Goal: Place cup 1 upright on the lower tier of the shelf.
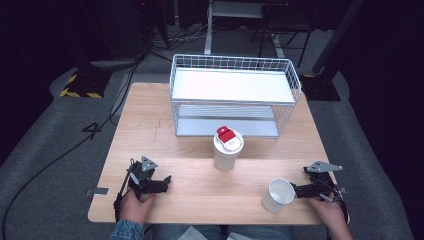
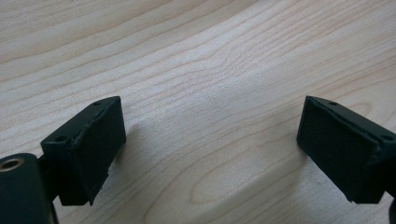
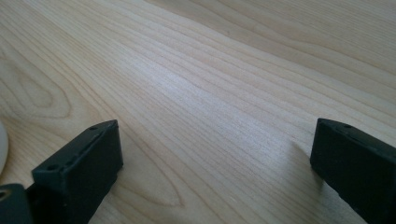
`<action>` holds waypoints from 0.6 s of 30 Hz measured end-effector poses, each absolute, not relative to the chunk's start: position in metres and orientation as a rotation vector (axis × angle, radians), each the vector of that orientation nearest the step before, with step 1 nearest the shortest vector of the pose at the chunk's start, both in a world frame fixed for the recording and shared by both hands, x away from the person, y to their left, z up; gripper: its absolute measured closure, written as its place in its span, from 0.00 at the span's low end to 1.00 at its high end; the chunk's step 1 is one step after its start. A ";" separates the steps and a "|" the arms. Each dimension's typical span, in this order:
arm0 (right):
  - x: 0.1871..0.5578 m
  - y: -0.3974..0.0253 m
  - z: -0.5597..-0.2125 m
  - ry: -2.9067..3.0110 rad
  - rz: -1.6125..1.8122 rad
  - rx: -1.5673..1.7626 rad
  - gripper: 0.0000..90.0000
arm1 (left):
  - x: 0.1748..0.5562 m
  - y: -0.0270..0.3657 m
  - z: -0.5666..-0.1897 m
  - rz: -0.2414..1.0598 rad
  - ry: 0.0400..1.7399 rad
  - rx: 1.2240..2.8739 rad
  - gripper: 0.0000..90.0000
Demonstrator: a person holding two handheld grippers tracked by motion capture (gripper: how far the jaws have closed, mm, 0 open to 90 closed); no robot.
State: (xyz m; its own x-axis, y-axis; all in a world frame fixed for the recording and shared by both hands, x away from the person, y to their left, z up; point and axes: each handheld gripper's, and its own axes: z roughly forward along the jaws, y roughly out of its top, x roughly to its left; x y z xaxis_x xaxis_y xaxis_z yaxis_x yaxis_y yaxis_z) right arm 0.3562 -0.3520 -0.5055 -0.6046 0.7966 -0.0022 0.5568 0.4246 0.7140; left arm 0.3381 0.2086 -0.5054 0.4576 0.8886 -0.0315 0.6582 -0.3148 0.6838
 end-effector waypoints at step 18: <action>0.352 -0.355 -0.505 2.319 0.993 1.177 0.09 | 0.338 0.209 -0.505 0.470 1.284 2.076 0.10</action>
State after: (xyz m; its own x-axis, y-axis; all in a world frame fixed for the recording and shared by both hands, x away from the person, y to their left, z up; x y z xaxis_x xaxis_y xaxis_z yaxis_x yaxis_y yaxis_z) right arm 0.3524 -0.3554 -0.5047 -0.5904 0.8071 0.0002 0.5568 0.4072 0.7240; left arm 0.3382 0.2086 -0.5054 0.4575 0.8886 -0.0318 0.6583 -0.3145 0.6839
